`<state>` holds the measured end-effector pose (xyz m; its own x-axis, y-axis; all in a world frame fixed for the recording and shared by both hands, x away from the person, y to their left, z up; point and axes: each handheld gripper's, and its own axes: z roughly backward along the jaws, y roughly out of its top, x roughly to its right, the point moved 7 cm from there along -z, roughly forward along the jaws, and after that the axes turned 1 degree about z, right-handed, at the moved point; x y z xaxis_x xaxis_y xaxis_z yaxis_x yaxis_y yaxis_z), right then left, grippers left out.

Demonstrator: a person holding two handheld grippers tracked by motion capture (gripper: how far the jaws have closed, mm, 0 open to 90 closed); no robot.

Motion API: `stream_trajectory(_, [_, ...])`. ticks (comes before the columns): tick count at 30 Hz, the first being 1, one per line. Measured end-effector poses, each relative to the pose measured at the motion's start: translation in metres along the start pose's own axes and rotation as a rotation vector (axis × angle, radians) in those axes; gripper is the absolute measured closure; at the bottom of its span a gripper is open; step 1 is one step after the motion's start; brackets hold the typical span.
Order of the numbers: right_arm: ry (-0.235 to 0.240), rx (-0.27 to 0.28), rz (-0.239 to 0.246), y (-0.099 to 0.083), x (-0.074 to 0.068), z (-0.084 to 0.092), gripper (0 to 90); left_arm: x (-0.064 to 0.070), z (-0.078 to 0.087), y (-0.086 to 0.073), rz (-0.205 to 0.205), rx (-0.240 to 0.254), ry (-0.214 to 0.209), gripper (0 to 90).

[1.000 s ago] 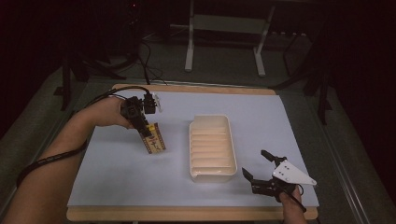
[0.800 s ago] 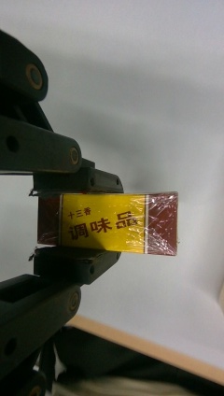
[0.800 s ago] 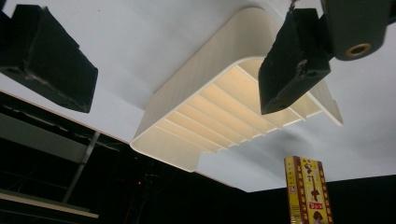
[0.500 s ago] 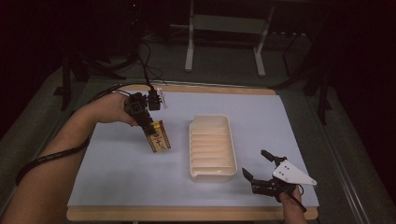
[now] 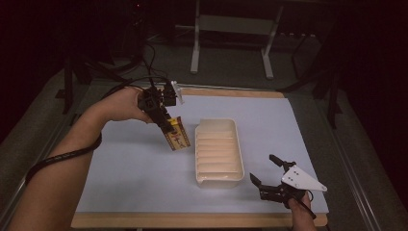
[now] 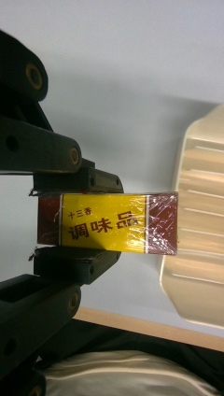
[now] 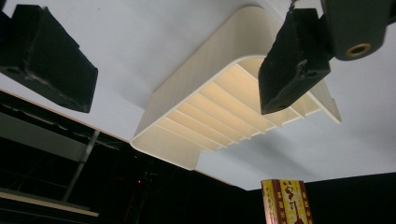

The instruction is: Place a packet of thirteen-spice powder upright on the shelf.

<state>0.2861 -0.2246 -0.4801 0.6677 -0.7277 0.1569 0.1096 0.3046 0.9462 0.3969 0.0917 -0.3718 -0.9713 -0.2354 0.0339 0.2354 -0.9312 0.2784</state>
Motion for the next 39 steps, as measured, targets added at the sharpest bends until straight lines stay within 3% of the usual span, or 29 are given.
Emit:
stream_trajectory(17, [0.004,-0.002,0.000,0.000,0.000,0.000,12.0,0.008,-0.005,0.041,-0.053,0.114,-0.005,68.1])
stream_trajectory(21, [0.007,-0.005,0.000,-0.001,-0.001,-0.001,12.0,0.010,-0.009,0.048,-0.064,0.115,-0.006,68.0])
stream_trajectory(30, [0.009,-0.006,0.003,-0.001,-0.001,-0.001,12.0,0.005,-0.020,0.061,-0.103,0.148,0.013,68.1])
stream_trajectory(34, [0.010,-0.006,0.005,-0.001,-0.001,0.000,12.0,0.001,-0.024,0.068,-0.102,0.170,0.021,68.1])
stream_trajectory(39, [0.013,-0.008,0.006,-0.001,-0.001,-0.001,12.0,-0.006,-0.032,0.071,-0.109,0.156,0.014,68.1])
